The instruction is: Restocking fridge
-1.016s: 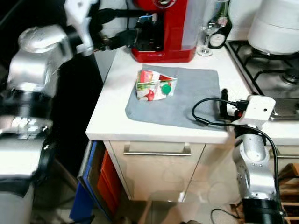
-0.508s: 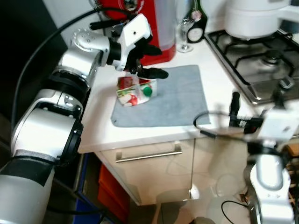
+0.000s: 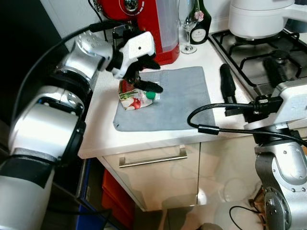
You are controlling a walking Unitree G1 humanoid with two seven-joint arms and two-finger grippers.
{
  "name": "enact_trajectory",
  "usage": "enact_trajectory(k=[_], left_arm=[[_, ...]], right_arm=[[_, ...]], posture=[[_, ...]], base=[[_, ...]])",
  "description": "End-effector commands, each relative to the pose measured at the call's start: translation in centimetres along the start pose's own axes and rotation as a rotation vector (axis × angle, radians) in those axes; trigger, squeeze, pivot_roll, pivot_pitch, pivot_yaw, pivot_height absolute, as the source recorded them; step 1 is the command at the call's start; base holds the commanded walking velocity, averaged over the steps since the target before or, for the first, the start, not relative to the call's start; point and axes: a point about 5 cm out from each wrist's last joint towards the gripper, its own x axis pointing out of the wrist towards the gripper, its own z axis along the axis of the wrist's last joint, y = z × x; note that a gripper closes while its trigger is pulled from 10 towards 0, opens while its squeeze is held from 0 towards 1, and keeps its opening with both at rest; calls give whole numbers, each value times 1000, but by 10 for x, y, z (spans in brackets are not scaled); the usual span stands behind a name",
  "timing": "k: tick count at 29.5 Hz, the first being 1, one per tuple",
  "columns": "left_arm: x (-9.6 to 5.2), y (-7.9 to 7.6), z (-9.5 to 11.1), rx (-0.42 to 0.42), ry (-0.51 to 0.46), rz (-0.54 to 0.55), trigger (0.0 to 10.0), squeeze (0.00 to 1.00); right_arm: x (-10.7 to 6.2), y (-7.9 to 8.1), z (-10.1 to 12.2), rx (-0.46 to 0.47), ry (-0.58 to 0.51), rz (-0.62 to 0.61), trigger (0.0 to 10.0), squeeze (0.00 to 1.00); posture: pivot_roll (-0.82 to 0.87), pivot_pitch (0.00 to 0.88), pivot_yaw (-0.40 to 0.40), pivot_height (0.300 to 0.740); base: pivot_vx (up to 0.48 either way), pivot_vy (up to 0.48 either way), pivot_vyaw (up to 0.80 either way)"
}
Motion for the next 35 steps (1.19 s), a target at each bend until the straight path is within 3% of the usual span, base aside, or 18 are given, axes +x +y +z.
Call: enact_trajectory(k=[1, 6, 11, 24, 30, 35], left_arm=[[-8, 1, -5, -2, 52, -6, 10000, 0], [-4, -1, -9, 14, 113, -33, 10000, 0], [3, -2, -9, 5, 129, -34, 10000, 0], [23, -7, -9, -34, 136, -21, 10000, 0], [30, -9, -16, -151, 106, 26, 10000, 0], [30, -11, -23, -183, 133, 38, 10000, 0]], right_arm=[[-3, 11, -3, 70, 42, 80, 10000, 0], [-18, 23, -10, 140, 177, 271, 10000, 0], [-24, 26, -7, 142, 217, 331, 10000, 0], [-32, 27, -1, 165, 252, 322, 10000, 0], [-36, 31, 2, 175, 272, 325, 10000, 0], [-40, 33, 2, 183, 295, 322, 10000, 0]], posture=[[-371, 0, 271, 740], [-371, 0, 268, 740], [-382, 0, 273, 740], [-416, 0, 285, 740], [-430, 0, 292, 740], [-430, 0, 291, 740]], base=[[0, 0, 0], [0, 0, 0], [0, 0, 0], [0, 0, 0], [0, 0, 0], [0, 0, 0]])
